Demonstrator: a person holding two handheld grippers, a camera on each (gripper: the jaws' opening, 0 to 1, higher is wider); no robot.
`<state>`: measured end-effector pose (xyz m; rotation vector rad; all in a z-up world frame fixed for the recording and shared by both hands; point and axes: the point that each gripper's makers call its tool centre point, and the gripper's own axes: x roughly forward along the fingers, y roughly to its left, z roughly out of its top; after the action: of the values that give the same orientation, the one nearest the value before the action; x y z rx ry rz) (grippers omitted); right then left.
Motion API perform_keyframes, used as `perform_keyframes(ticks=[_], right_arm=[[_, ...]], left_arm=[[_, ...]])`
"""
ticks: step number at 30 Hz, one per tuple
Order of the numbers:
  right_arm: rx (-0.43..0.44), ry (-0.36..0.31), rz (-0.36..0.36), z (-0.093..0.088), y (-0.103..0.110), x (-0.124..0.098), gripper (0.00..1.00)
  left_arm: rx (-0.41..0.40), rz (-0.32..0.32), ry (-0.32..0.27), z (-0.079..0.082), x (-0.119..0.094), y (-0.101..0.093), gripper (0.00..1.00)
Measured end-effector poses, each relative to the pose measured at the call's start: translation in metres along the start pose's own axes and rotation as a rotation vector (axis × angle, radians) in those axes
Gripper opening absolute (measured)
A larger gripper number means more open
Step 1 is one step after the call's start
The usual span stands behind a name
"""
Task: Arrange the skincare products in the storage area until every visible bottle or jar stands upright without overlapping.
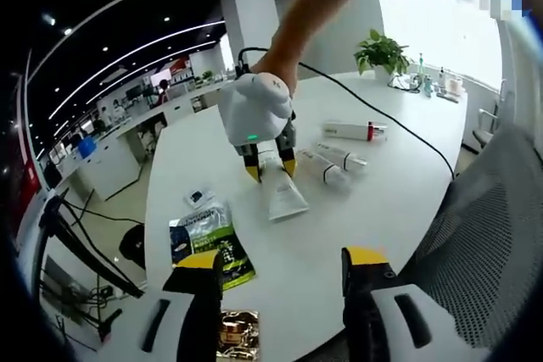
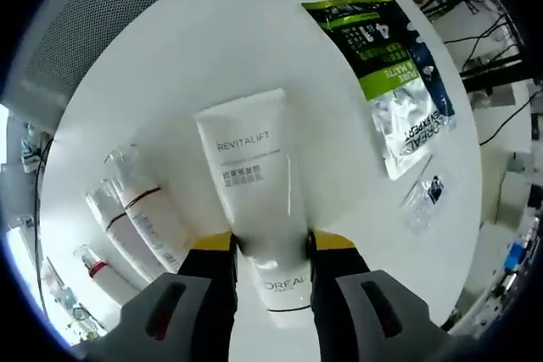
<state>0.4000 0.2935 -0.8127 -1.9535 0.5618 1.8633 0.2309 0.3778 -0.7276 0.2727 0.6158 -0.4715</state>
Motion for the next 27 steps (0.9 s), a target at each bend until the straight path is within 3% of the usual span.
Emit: perform_keyframes(ticks=[8,11,12,14,18,21,27], right_arm=[[0.061,0.006,-0.013,-0.002,0.0,-0.001,0.25],[0.089,-0.018,-0.037,-0.003,-0.001,-0.002,0.24],[0.15,-0.037,-0.06,-0.003,-0.002,-0.004,0.24],[0.209,-0.069,-0.082,-0.002,-0.005,-0.006,0.24],[0.341,-0.14,-0.175,-0.001,-0.015,-0.018,0.23],[0.433,-0.205,-0.25,0.002,-0.023,-0.034,0.23],[0.711,-0.373,-0.399,0.001,-0.039,-0.069,0.23]], left_arm=[[-0.018,-0.009,-0.029,0.004,-0.003,0.0,0.54],[0.013,0.004,0.009,-0.003,-0.002,0.002,0.54],[0.027,0.006,0.031,-0.007,-0.001,0.002,0.53],[0.016,0.003,0.014,-0.004,-0.002,0.002,0.53],[-0.069,-0.02,-0.106,0.018,-0.005,0.0,0.61],[-0.049,-0.009,-0.063,0.01,-0.003,0.001,0.61],[-0.061,-0.01,-0.069,0.012,-0.004,0.001,0.61]])
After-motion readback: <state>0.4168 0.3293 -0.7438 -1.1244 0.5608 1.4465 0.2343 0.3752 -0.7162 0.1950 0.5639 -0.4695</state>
